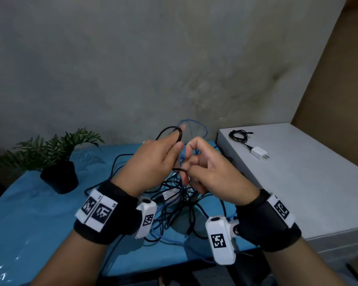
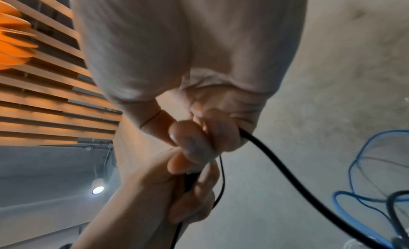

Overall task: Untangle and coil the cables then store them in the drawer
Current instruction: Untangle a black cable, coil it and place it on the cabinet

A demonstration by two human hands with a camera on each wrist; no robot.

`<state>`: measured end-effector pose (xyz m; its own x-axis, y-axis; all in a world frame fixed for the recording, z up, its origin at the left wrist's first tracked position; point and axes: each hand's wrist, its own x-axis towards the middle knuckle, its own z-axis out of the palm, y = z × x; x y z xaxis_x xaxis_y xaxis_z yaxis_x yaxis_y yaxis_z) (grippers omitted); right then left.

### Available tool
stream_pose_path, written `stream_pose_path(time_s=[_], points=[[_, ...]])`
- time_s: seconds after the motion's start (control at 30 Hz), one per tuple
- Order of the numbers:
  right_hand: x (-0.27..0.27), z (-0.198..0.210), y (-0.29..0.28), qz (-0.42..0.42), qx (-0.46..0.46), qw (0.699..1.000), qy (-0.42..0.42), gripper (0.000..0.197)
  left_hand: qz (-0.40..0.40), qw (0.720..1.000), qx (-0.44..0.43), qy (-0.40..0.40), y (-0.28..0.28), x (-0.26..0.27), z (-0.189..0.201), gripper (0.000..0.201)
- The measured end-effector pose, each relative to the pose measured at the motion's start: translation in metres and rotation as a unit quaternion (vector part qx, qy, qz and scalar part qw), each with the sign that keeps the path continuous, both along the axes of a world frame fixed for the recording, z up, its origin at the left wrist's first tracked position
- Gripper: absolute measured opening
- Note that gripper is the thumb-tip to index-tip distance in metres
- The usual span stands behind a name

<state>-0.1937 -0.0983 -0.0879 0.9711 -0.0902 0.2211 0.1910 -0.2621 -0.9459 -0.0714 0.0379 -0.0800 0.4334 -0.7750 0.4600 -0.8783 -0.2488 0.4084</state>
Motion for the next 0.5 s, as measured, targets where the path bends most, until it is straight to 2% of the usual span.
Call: stream_pose_path(time_s=[0.03, 0.17, 0.2, 0.3, 0.37, 0.43, 0.47, 0.5], points=[[0.001, 0.000, 0.000, -0.001, 0.003, 1.000, -0.016, 0.019, -0.028, 0.999, 0.014, 0.026, 0.001, 0.002, 0.001, 0.028], [0.007, 0.000, -0.008, -0.043, 0.031, 0.997, -0.064, 0.017, -0.135, 0.964, 0.018, 0.227, 0.005, 0.002, 0.007, 0.039], [0.008, -0.001, -0.009, -0.050, 0.030, 0.996, -0.073, 0.015, -0.142, 0.959, 0.021, 0.243, 0.005, 0.001, 0.009, 0.039], [0.012, -0.002, -0.012, -0.072, -0.004, 0.994, -0.085, 0.017, -0.105, 0.973, 0.058, 0.199, 0.005, 0.002, 0.013, 0.042], [0.017, -0.002, -0.016, -0.086, -0.020, 0.993, -0.084, 0.017, -0.088, 0.973, 0.071, 0.201, 0.005, 0.006, 0.012, 0.043], [0.022, 0.001, -0.021, -0.088, -0.034, 0.993, -0.073, 0.007, -0.080, 0.967, 0.049, 0.236, 0.005, 0.010, 0.013, 0.042], [0.025, 0.003, -0.024, -0.080, -0.027, 0.995, -0.060, 0.002, -0.080, 0.958, 0.018, 0.276, 0.006, 0.011, 0.013, 0.041], [0.026, 0.006, -0.029, -0.066, -0.015, 0.997, -0.046, 0.007, -0.085, 0.940, -0.022, 0.330, 0.006, 0.012, 0.014, 0.040]])
